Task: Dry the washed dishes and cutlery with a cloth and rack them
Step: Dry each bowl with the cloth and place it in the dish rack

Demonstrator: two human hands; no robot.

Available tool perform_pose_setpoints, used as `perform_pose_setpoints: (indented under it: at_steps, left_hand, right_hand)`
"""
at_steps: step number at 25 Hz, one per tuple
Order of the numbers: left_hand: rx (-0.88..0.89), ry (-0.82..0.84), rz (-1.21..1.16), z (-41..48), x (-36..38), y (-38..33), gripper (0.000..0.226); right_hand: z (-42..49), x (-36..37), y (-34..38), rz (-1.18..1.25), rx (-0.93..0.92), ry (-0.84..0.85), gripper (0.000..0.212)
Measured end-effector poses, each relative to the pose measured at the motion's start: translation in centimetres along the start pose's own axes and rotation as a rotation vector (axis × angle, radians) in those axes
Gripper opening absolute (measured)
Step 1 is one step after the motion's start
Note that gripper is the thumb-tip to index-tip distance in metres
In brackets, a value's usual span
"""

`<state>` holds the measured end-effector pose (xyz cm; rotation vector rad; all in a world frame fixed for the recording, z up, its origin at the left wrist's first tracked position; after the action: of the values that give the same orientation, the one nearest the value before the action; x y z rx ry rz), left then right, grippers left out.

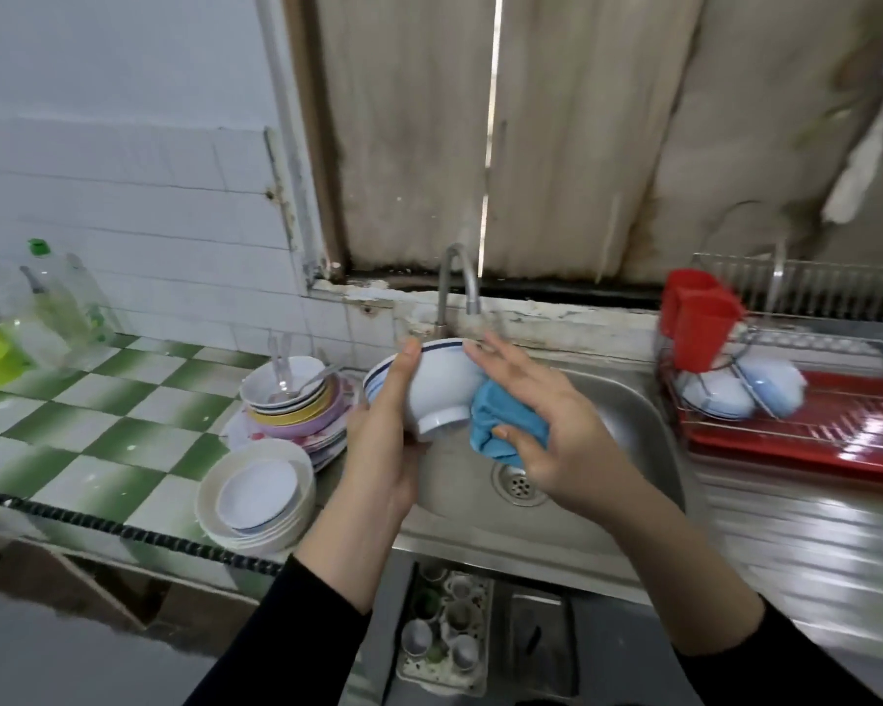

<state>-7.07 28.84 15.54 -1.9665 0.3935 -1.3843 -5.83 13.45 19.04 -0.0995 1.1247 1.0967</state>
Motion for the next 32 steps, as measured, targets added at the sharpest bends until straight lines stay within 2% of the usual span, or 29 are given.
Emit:
perform_pose_setpoints:
  at_steps: [2, 4, 6, 8, 10, 13, 14, 16, 19, 21, 23, 25, 29, 32]
  left_hand:
    - [-0.083, 0.055, 0.016, -1.2, 2.1, 2.9, 0.058]
    - [-0.140, 0.102, 0.075, -2.3, 4.0, 5.7, 0.066]
    - [-0.196, 0.140, 0.111, -3.5, 5.6, 8.4, 0.068]
    - [-0.234, 0.178, 0.171, -4.6, 6.9, 10.7, 0.061]
    - [-0.222, 0.255, 0.256, -5.1, 8.1, 12.6, 0.050]
    - [-0.131, 0.359, 0.403, -4.5, 10.2, 14.9, 0.055]
    - [-0.102, 0.394, 0.443, -4.3, 11.2, 15.6, 0.059]
    - [-0.075, 0.454, 0.495, -4.0, 13.7, 17.2, 0.065]
    - [-0.081, 0.536, 0.518, -3.6, 16.9, 19.2, 0.066]
    - [-0.118, 0.605, 0.509, -2.9, 18.7, 20.7, 0.055]
    - [-0.183, 0.657, 0.491, -2.1, 19.8, 22.0, 0.040]
    - [-0.253, 0.687, 0.507, -1.1, 20.5, 23.3, 0.036]
    - [-0.344, 0.706, 0.573, 0.8, 20.7, 25.9, 0.042]
    - [-0.432, 0.749, 0.619, 1.4, 21.1, 27.8, 0.053]
  right_hand:
    - [-2.6, -1.8, -1.6, -0.096, 0.054, 0.040, 0.096]
    - [-5.3, -3.3, -3.3, -0.157, 0.120, 0.080, 0.092]
    - [-7.8, -4.9, -5.1, -0.152, 0.202, 0.120, 0.088]
    - [-9.8, -6.7, -6.5, -0.088, 0.281, 0.103, 0.087]
    - [-11.3, -8.7, -7.3, -0.001, 0.349, 0.024, 0.085]
    - [-13.0, -11.4, -8.8, 0.178, 0.462, -0.146, 0.075]
    - [-13.3, -11.9, -9.3, 0.185, 0.501, -0.197, 0.069]
    - [-13.9, -12.6, -10.8, 0.039, 0.553, -0.338, 0.063]
    - [-14.8, -13.4, -12.9, -0.111, 0.604, -0.530, 0.066]
    - [-15.1, -14.0, -14.5, -0.176, 0.666, -0.581, 0.073]
    - [-15.5, -14.7, -16.1, -0.235, 0.733, -0.581, 0.081]
    - [-15.9, -15.1, -17.8, -0.241, 0.811, -0.562, 0.090]
    - [-16.6, -14.8, -19.8, -0.280, 0.896, -0.469, 0.107]
    - [-17.2, -15.0, -21.0, -0.403, 0.986, -0.469, 0.106]
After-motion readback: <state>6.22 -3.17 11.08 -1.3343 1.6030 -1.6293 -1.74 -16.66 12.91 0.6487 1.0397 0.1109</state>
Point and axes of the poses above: each hand's wrist, its own z-axis towards the middle knuckle, its own x-axis out of the palm, y = z × x, the point moved 4 cm from there along z, towards the middle knuckle, and after that the axes turned 10 degrees about -z, right-handed, at the moved point
